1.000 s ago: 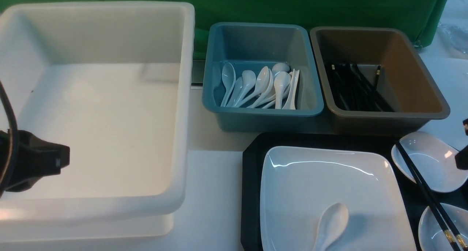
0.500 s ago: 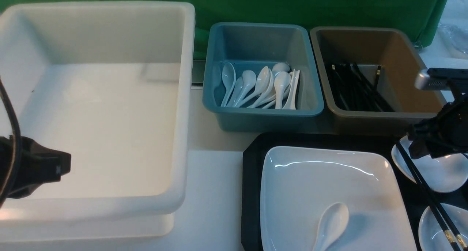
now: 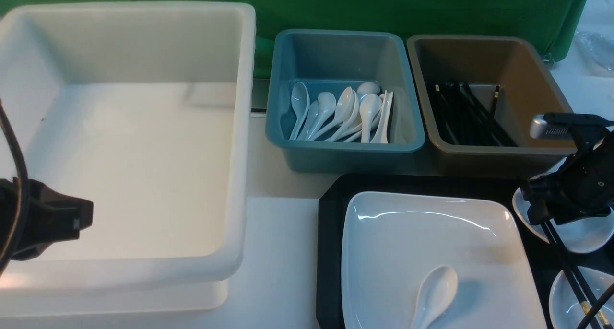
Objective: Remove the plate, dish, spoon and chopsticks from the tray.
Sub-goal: Use the right arm to grab a pair of chopsticks from the plate
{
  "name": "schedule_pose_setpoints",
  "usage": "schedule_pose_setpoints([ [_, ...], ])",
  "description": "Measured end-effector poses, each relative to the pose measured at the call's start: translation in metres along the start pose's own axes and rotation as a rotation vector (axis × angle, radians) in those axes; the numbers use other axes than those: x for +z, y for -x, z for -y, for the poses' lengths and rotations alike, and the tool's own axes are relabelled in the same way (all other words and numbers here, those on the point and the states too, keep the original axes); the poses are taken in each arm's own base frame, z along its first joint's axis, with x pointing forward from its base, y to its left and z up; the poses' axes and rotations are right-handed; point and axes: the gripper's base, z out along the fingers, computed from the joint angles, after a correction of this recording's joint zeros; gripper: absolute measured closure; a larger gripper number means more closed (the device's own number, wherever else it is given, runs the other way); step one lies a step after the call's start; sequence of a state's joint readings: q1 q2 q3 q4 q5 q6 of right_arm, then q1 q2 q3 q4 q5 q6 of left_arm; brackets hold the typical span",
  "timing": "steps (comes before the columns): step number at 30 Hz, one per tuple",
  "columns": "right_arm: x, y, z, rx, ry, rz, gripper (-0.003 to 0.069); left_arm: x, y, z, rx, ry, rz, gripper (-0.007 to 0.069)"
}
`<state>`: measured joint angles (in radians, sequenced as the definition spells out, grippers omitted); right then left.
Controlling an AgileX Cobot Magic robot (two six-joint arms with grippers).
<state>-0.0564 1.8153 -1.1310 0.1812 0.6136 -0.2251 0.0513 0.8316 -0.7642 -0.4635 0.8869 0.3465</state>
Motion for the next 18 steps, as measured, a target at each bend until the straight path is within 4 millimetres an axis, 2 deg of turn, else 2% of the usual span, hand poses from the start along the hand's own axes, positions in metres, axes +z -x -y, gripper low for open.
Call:
schedule_pose_setpoints([
  [2, 0.001, 0.0001, 0.0002, 0.0, 0.0, -0.001, 0.0311, 0.0, 0.0, 0.0, 0.0, 0.0, 0.0, 0.0608],
  [5, 0.0017, 0.0001, 0.0003, 0.001, 0.0, -0.002, 0.0377, 0.0, 0.0, 0.0, 0.0, 0.0, 0.0, 0.0608],
  [7, 0.0017, 0.0001, 0.0003, 0.002, 0.0, -0.002, 0.0489, 0.0, 0.0, 0.0, 0.0, 0.0, 0.0, 0.0608],
  [9, 0.0017, 0.0001, 0.0002, 0.002, 0.0, -0.002, 0.0543, 0.0, 0.0, 0.0, 0.0, 0.0, 0.0, 0.0608],
  [18, -0.0057, -0.0034, -0.0018, 0.005, 0.011, -0.027, 0.0541, 0.0, 0.0, 0.0, 0.0, 0.0, 0.0, 0.0608],
])
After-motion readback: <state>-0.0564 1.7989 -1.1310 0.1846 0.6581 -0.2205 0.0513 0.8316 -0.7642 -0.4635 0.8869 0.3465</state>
